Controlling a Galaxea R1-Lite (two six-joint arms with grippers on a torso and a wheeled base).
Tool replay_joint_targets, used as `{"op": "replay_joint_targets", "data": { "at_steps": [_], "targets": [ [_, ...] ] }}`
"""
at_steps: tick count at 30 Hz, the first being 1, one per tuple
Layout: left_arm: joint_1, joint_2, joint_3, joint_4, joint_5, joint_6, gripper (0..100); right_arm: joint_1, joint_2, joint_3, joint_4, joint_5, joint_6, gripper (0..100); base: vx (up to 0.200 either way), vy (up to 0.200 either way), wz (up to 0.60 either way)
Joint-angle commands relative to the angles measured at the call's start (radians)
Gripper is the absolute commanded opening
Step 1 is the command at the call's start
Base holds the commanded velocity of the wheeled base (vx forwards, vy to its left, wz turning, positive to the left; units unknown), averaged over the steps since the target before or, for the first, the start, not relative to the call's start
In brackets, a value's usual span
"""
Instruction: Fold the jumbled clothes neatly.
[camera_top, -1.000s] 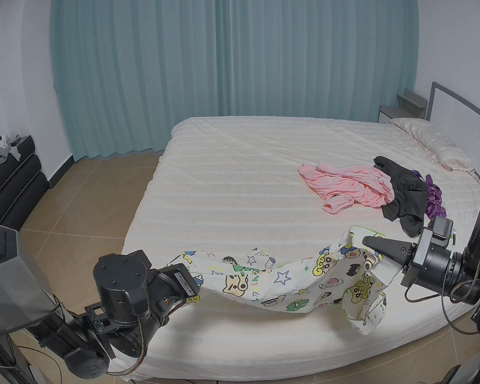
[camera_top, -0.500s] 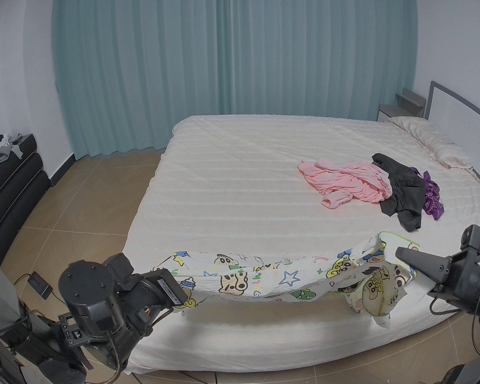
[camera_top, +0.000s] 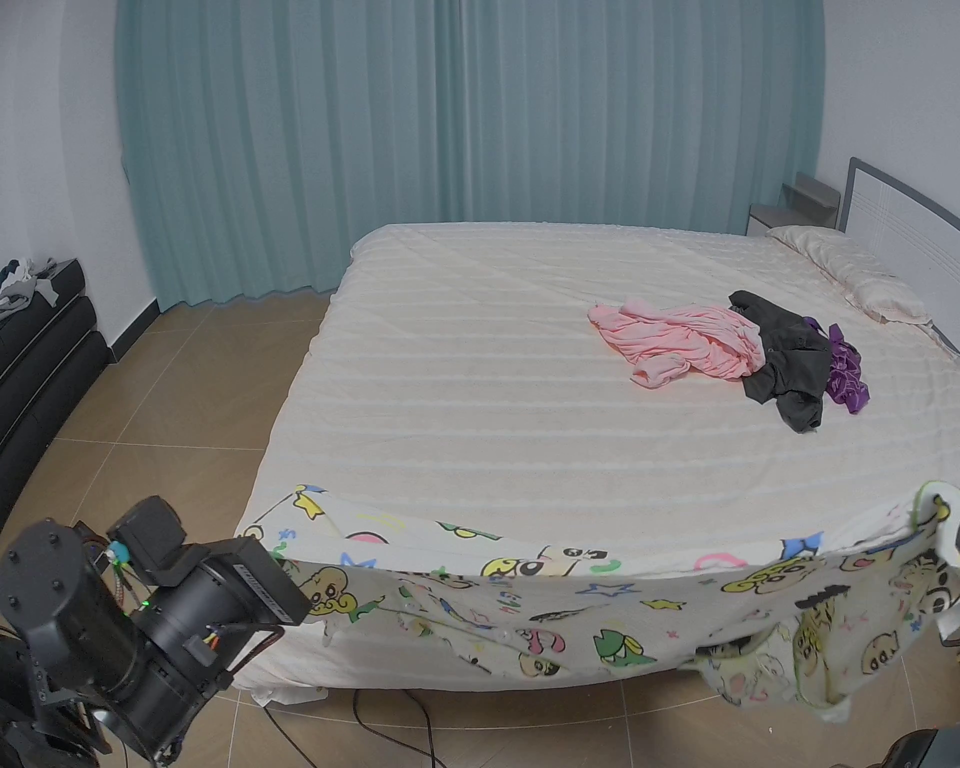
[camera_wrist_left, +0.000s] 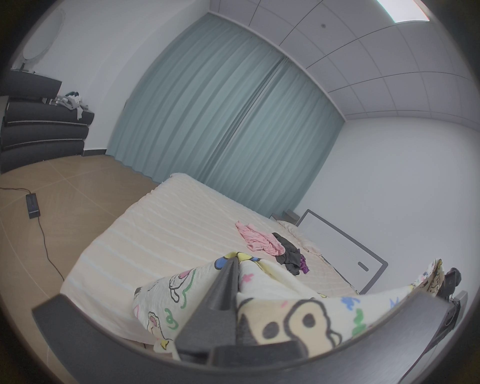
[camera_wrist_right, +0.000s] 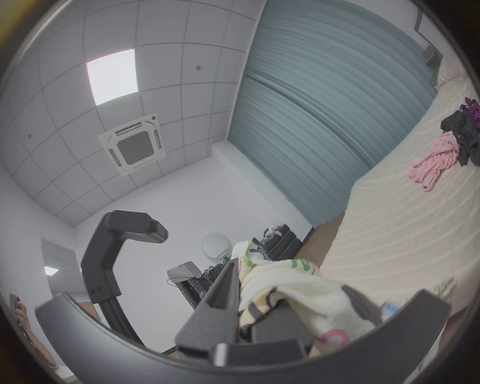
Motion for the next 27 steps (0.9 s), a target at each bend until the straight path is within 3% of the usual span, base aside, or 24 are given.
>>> {"op": "replay_joint_targets", "data": {
  "at_steps": [1, 11, 19, 27],
  "targets": [
    [-0.015, -0.145, -0.006, 0.045, 0.011, 0.050, 0, -0.034, -0.045, -0.035, 0.002, 0.011, 0.009, 0, 0.000, 0.000, 0.00],
    [0.014, -0.049, -0.031, 0.133, -0.004, 0.036, 0, -0.135, 0.152, -0.075, -0.001, 0.011, 0.010, 0, 0.000, 0.000, 0.00],
    [0.134, 0.128, -0.135, 0.137, -0.082, -0.007, 0, -0.250, 0.314, -0.142, -0.001, 0.009, 0.006, 0, 0.000, 0.000, 0.00],
    [0.220, 0.249, -0.249, 0.139, -0.134, -0.007, 0, -0.336, 0.483, -0.171, -0.012, 0.004, -0.002, 0, 0.200, 0.000, 0.00]
  ]
}}
